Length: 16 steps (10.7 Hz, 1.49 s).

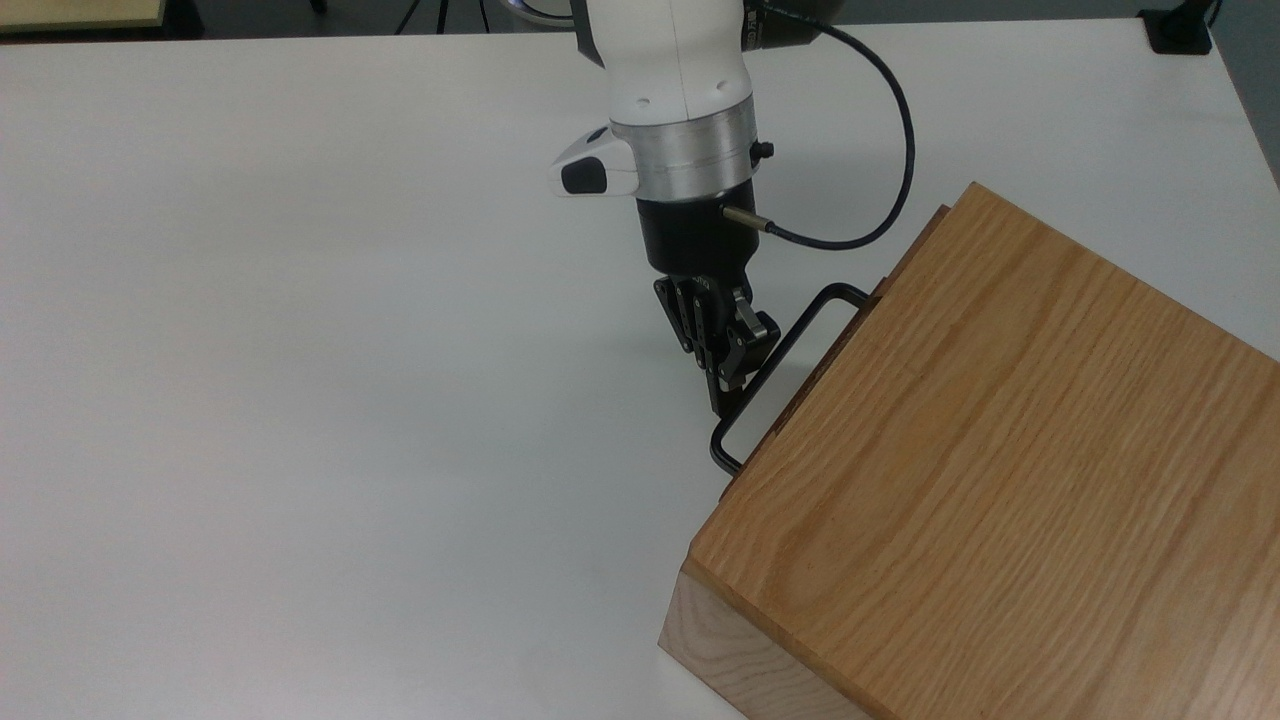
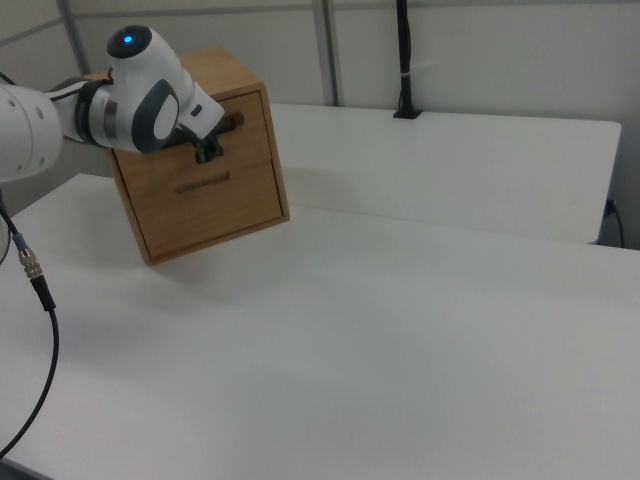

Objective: Close the drawer by sliding it
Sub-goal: 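Lift the gripper up and away from the closed drawer front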

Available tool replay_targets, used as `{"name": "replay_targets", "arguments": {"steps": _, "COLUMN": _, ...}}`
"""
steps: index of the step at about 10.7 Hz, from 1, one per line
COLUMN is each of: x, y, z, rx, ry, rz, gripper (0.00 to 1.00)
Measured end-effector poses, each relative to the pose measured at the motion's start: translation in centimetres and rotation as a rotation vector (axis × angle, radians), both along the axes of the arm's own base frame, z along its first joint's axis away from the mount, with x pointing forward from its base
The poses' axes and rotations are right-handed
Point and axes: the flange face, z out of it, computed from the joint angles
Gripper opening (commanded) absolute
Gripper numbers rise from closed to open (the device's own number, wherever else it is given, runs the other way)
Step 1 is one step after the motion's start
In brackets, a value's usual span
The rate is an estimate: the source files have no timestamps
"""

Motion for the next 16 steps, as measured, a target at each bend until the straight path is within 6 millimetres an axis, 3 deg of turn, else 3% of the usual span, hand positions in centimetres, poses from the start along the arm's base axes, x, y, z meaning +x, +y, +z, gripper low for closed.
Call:
{"name": "replay_targets", "arguments": {"steps": 3, "x": -1.7, "y": -2.1, "z": 1.3, "rx": -0.160, "ry": 0.122, "rz": 0.188, "gripper": 0.00}}
{"name": "replay_targets", "arguments": {"steps": 6, "x": -6.0, "y": -8.1, "z": 7.0, "rx": -0.265, "ry": 0.275, "rz": 0.338, "gripper": 0.00}}
{"name": "replay_targets", "arguments": {"steps": 9, "x": -11.9, "y": -10.7, "z": 12.7, "rx": -0.317, "ry": 0.371, "rz": 0.467, "gripper": 0.05}}
{"name": "replay_targets", "arguments": {"steps": 12, "x": -15.0, "y": -12.5, "z": 14.0, "rx": -0.362, "ry": 0.390, "rz": 0.586, "gripper": 0.14}}
{"name": "replay_targets", "arguments": {"steps": 16, "x": -16.1, "y": -13.2, "z": 13.1, "rx": -0.435, "ry": 0.368, "rz": 0.803, "gripper": 0.70}}
